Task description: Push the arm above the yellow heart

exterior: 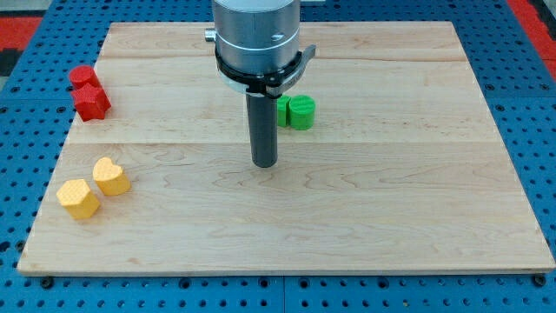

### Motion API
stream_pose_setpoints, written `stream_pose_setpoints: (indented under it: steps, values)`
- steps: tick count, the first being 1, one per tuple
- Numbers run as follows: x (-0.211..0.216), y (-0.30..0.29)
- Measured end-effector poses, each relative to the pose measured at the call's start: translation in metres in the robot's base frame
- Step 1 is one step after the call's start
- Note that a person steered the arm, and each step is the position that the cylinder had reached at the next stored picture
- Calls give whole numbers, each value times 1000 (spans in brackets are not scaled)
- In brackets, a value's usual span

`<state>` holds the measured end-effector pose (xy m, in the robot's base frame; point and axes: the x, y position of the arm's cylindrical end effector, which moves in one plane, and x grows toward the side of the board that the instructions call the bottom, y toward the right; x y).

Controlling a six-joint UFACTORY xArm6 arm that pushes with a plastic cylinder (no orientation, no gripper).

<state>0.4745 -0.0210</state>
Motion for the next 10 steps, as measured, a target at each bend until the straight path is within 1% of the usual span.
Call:
stream_pose_setpoints:
  steps: [6,7,8,9,10]
  values:
    - [-6,-1]
    - [-3,17]
    - [-8,11]
    - [-47,-24]
    - [-34,-82]
